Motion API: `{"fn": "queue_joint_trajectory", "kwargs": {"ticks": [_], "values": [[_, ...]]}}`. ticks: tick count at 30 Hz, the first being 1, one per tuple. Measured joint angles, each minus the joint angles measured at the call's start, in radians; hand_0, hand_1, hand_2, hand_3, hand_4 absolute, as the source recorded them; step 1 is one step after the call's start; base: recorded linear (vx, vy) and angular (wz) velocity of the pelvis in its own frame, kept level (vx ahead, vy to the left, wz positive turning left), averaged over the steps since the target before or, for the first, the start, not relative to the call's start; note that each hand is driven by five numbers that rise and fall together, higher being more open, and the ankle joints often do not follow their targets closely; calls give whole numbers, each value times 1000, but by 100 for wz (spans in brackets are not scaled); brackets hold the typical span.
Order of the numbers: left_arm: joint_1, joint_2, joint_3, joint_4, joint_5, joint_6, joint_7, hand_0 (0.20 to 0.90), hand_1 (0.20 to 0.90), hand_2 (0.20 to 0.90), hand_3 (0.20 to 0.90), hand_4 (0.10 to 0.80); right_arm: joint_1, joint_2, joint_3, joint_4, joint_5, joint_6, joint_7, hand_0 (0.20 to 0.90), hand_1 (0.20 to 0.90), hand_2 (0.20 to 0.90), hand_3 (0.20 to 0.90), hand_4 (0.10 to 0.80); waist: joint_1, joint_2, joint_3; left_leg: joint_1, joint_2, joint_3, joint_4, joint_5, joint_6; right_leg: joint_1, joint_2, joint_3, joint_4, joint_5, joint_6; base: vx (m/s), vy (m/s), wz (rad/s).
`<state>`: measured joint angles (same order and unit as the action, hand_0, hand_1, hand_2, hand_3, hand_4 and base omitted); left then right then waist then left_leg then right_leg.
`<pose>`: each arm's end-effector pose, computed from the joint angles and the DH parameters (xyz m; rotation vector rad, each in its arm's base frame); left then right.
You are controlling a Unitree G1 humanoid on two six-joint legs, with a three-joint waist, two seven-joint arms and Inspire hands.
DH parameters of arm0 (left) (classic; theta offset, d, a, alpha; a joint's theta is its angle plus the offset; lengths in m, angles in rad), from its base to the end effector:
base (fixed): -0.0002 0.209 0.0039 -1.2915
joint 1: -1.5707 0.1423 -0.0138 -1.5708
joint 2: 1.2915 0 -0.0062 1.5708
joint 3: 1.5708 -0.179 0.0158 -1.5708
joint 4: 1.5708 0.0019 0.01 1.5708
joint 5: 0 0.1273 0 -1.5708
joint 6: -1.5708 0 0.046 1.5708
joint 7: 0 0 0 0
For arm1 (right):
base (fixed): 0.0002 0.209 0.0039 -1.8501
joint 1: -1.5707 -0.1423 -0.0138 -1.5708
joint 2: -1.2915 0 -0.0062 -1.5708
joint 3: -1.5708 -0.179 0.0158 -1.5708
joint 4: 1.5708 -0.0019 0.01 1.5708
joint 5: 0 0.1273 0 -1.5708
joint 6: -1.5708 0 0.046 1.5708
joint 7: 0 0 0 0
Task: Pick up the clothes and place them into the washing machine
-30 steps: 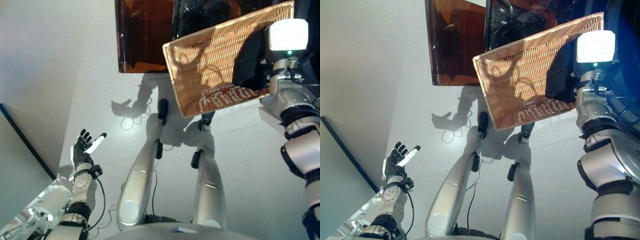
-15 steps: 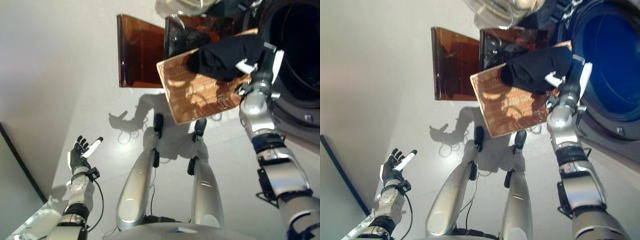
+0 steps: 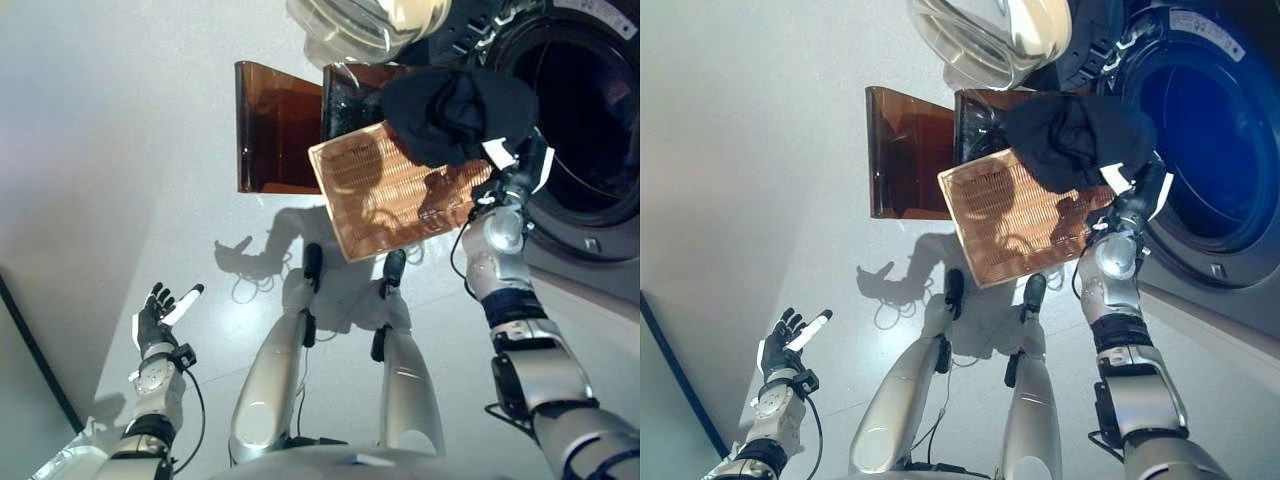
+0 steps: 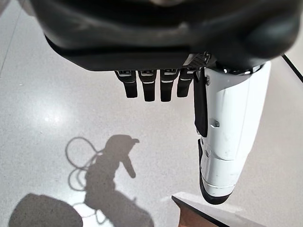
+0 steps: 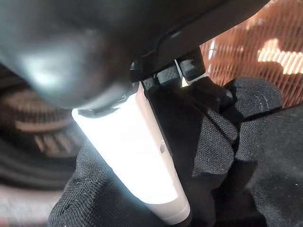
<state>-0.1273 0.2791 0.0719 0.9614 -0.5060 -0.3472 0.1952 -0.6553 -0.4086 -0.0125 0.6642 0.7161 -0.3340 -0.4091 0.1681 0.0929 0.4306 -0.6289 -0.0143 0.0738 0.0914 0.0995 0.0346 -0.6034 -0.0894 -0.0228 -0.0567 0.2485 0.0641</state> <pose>0.1604 0.2461 -0.0463 -0.1402 0.4261 0.6011 0.3016 -0.2293 0.1295 0.3975 -0.2957 -0.5397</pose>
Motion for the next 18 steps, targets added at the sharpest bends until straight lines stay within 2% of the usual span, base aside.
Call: {"fn": "queue_joint_trajectory", "kwargs": {"ticks": [9, 15, 18], "values": [[14, -11, -10, 31, -3, 1, -19, 900, 900, 900, 900, 800, -18, 41, -49, 48, 245, -65, 43, 200, 200, 200, 200, 300, 13, 47, -32, -15, 1, 5, 30, -24, 2, -3, 0, 7, -1, -1, 1, -3, -4, -2], [19, -13, -25, 32, -6, 1, -19, 900, 900, 900, 900, 800, -131, 73, -184, 120, 417, -143, 37, 200, 200, 200, 200, 300, 17, 58, -52, -41, 1, 11, 48, -31, 5, -24, -1, 11, -1, 1, 3, 0, 1, -1], [19, -13, -55, 33, -15, 1, -20, 900, 900, 900, 900, 800, -181, 69, -215, 136, 437, -178, 33, 200, 200, 200, 200, 300, 21, 61, -54, -42, 0, 15, 48, -33, 6, -28, -2, 15, 0, 1, 3, 6, 4, -4]]}}
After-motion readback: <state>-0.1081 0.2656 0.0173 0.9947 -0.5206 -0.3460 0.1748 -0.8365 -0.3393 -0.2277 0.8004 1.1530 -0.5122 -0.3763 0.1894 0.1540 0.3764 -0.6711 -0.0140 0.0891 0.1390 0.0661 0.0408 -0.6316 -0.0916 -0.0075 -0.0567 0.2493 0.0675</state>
